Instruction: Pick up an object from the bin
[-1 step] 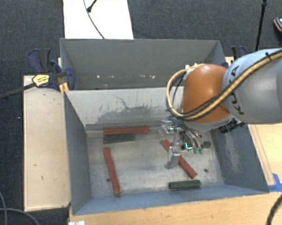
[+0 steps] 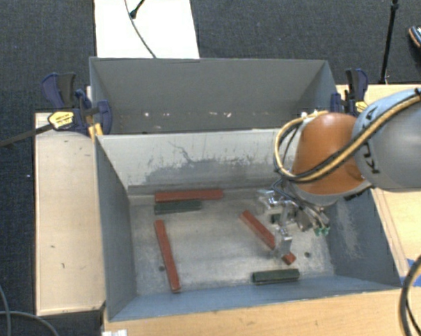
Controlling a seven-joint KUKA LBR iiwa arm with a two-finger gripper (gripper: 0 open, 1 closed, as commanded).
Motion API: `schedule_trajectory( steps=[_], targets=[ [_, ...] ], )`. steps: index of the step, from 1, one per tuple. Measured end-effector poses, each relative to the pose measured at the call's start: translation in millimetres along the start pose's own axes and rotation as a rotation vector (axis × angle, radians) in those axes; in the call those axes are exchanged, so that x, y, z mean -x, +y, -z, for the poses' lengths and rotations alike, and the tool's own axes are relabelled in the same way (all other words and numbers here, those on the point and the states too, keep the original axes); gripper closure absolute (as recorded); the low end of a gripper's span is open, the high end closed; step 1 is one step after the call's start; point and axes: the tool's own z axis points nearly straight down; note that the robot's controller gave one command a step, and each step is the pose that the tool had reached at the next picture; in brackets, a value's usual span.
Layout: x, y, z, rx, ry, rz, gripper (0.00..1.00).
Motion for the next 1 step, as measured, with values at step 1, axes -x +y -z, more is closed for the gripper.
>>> schedule_trajectory(
  steps=[1],
  targets=[
    [50.4,21.0,-4.8,0.002,-0.009,0.077,0.00]
  ],
)
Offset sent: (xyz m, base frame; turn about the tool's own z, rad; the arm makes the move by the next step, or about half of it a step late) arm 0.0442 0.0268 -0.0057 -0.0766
